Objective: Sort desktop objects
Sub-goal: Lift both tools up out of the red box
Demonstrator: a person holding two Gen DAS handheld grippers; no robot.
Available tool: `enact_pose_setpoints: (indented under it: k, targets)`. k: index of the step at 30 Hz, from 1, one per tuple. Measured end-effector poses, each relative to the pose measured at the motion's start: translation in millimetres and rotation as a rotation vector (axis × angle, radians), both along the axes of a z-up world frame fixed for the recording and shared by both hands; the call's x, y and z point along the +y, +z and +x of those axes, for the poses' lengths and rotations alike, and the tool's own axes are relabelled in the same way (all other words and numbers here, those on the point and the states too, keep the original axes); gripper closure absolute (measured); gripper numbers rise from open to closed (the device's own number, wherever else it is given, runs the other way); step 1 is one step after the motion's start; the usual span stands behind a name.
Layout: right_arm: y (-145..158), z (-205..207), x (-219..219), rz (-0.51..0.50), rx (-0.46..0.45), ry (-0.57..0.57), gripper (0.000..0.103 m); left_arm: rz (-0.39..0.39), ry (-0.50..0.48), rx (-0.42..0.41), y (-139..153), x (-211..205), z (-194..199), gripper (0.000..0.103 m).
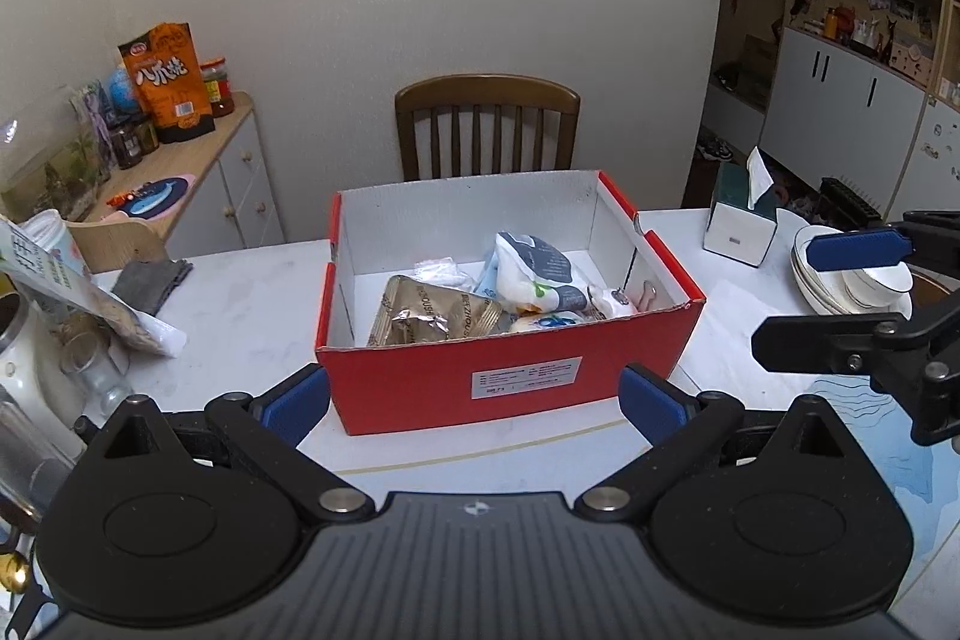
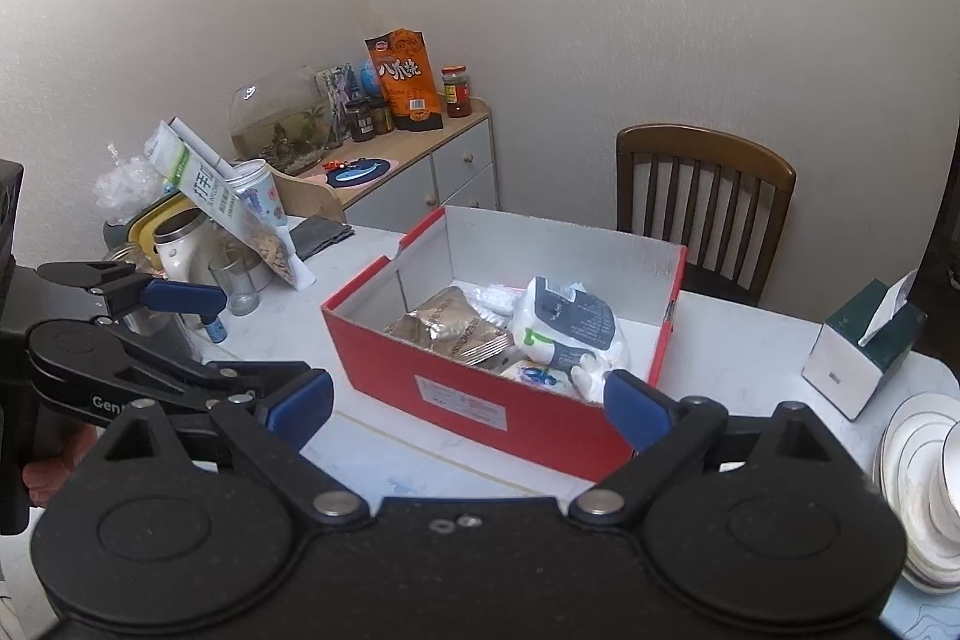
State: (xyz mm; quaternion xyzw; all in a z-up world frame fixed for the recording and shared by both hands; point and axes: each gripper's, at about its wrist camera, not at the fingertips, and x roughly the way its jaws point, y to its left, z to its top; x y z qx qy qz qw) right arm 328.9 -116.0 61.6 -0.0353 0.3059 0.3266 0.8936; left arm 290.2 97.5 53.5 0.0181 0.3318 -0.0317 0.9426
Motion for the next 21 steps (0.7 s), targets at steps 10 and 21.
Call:
enact_pose_setpoints:
  k: [10, 21]
  targets:
    - [5.7, -21.1, -6.6, 0.018, -0.013, -0.002, 0.006, -0.008, -0.007, -0.014, 6.1, -1.8, -15.3, 0.000]
    - [4.5, -40.2, -10.0, -0.018, -0.031, -0.016, 0.006, -0.008, -0.014, 0.001, 3.1, -7.0, -24.3, 0.000]
